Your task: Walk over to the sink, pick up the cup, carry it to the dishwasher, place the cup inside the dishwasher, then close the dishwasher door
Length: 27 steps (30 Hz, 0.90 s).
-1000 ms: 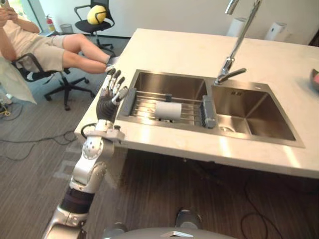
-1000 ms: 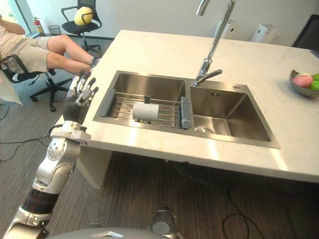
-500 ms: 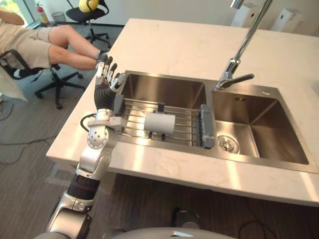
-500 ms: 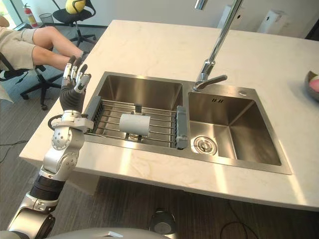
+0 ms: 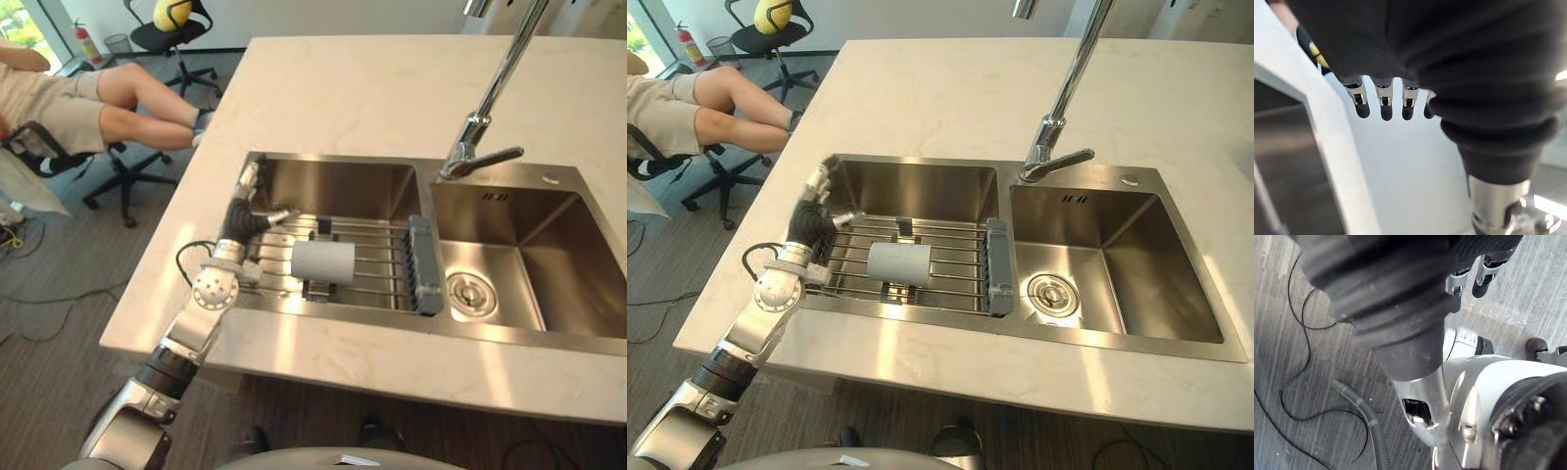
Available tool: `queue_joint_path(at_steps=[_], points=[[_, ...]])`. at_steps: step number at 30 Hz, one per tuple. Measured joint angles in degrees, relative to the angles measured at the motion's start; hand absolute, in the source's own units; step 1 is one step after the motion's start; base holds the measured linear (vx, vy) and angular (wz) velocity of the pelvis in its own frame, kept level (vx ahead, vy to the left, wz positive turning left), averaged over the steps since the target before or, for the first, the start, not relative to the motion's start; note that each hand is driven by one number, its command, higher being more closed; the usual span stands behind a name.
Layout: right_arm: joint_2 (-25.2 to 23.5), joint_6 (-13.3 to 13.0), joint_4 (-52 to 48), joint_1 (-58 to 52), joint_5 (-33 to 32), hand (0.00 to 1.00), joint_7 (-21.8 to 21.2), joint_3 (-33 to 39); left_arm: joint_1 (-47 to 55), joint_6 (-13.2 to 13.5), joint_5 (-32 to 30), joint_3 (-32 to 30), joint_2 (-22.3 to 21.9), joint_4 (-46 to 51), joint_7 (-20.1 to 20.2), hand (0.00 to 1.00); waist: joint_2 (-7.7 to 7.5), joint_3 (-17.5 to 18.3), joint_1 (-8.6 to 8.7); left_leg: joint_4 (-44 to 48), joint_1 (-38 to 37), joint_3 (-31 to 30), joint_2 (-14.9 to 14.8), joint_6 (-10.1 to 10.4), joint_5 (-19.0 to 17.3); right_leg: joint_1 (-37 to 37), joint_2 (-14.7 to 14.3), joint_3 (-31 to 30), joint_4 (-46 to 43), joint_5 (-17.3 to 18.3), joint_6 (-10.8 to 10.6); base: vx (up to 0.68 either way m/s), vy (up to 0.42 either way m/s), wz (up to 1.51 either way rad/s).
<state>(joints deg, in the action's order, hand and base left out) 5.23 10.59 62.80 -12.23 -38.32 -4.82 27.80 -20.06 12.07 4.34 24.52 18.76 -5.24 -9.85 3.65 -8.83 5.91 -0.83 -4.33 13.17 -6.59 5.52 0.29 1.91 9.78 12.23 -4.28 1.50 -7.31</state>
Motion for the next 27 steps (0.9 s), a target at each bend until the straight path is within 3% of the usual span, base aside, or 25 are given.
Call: queue_joint_path(at_steps=[5,7,11,14,17,21,27], points=[[0.13,-0.87,0.59,1.06,-0.03,0.0,-0.03,-0.09,-0.29,-1.86,-6.22,9.48,2.73,0.04,6.77,0.0,0.07,0.03,1.32,-1.48,-0.69,1.75,0.09,0.06,0.05,0.44,-0.46,-0.91,3.31,-1.64,0.0,0.04,0.013,-0.15],[0.14,-0.92,0.96,1.39,-0.33,0.0,-0.04,-0.24,-0.29,-3.25,-10.47,10.64,3.27,0.04,6.96,0.0,0.08,0.04,1.75,-1.68,-0.77,2.31,0.06,0.08,0.03,0.57,-0.58,-1.1,4.04,-2.0,0.05,0.03,0.004,-0.11],[0.52,-0.91,1.08,1.79,-6.86,0.0,0.02,-0.8,-0.28,-3.59,-18.32,10.74,7.78,0.04,5.45,0.0,0.27,0.12,2.05,-1.73,-0.89,3.59,0.03,0.13,-0.15,0.9,-0.81,-2.05,6.14,-3.45,0.22,0.01,-0.002,-0.16],[1.45,-1.2,1.12,1.88,-6.96,0.0,0.13,-2.03,-0.26,-3.38,-20.41,11.75,9.66,0.04,4.71,0.0,0.53,0.28,2.05,-1.73,-0.91,4.2,0.11,0.1,-0.26,1.08,-0.81,-2.04,7.39,-4.42,0.26,-0.03,-0.004,-0.11],[2.22,-2.17,1.13,1.89,-6.84,0.0,0.21,-2.98,-0.04,-3.65,-23.83,13.41,10.02,0.04,3.52,0.0,0.84,0.48,2.27,-1.72,-0.91,4.36,0.12,0.1,-0.26,1.16,-0.84,-2.05,8.1,-4.89,0.29,-0.05,-0.012,-0.05],[3.01,-3.58,1.12,1.91,-6.85,0.0,0.08,-3.03,0.67,-5.56,-30.98,14.41,10.01,0.04,-1.52,0.0,1.79,1.08,3.21,-1.71,-0.89,4.54,-0.01,0.13,-0.25,1.28,-1.05,-2.22,8.83,-5.37,0.22,-0.04,-0.024,-0.04],[3.29,-3.75,1.15,1.92,-6.85,0.0,0.08,-3.3,0.65,-5.61,-33.79,14.66,10.02,-0.95,-4.79,0.0,2.13,1.3,3.79,-1.71,-0.93,4.82,-0.16,0.25,-0.33,1.16,-1.2,-2.48,8.84,-5.41,0.18,-0.01,-0.007,-0.01]])
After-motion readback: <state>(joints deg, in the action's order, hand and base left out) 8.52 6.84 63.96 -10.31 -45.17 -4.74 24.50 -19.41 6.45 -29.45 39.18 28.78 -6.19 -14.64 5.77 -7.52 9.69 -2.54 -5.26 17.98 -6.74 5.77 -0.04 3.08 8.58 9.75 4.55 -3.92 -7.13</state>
